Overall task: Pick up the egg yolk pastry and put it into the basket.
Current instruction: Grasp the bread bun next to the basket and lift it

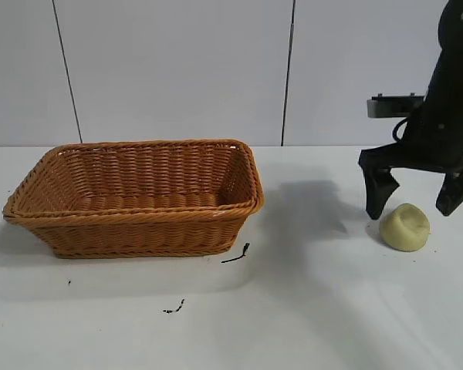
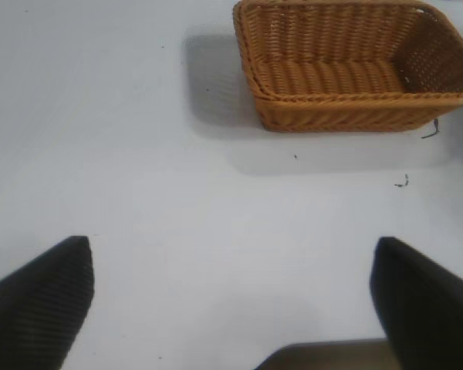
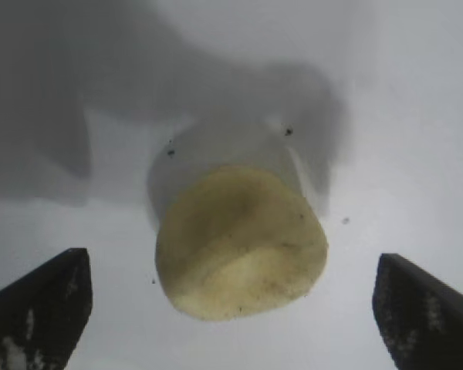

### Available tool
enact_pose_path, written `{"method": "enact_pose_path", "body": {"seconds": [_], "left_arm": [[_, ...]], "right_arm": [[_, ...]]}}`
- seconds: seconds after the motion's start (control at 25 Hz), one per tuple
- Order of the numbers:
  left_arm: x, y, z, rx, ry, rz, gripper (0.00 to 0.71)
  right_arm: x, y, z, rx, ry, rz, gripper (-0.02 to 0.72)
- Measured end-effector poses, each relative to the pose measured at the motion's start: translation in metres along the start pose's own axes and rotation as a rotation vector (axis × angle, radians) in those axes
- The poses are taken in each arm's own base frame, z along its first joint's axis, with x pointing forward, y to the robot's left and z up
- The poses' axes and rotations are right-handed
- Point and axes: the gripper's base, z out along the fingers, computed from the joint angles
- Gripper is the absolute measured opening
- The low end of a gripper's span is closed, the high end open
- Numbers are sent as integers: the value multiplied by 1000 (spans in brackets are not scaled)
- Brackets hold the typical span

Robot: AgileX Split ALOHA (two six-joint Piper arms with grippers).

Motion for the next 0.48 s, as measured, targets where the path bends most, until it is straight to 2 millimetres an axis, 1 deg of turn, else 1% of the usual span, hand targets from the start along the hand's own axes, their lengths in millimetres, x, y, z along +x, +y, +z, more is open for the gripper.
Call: {"method": "enact_pose_path", "body": {"seconds": [0.16, 0.24, 0.32, 0.48], "left_arm": [[0, 0, 0, 0, 0, 0, 695], [0, 0, 0, 0, 0, 0, 695], [0, 0, 0, 0, 0, 0, 695], [0, 0, 0, 0, 0, 0, 695]], "right_arm": [[0, 0, 1, 0, 3, 0, 686], [1, 0, 1, 0, 7, 0, 641], [1, 0, 1, 0, 13, 0, 526], [1, 0, 1, 0, 15, 0, 244]]}}
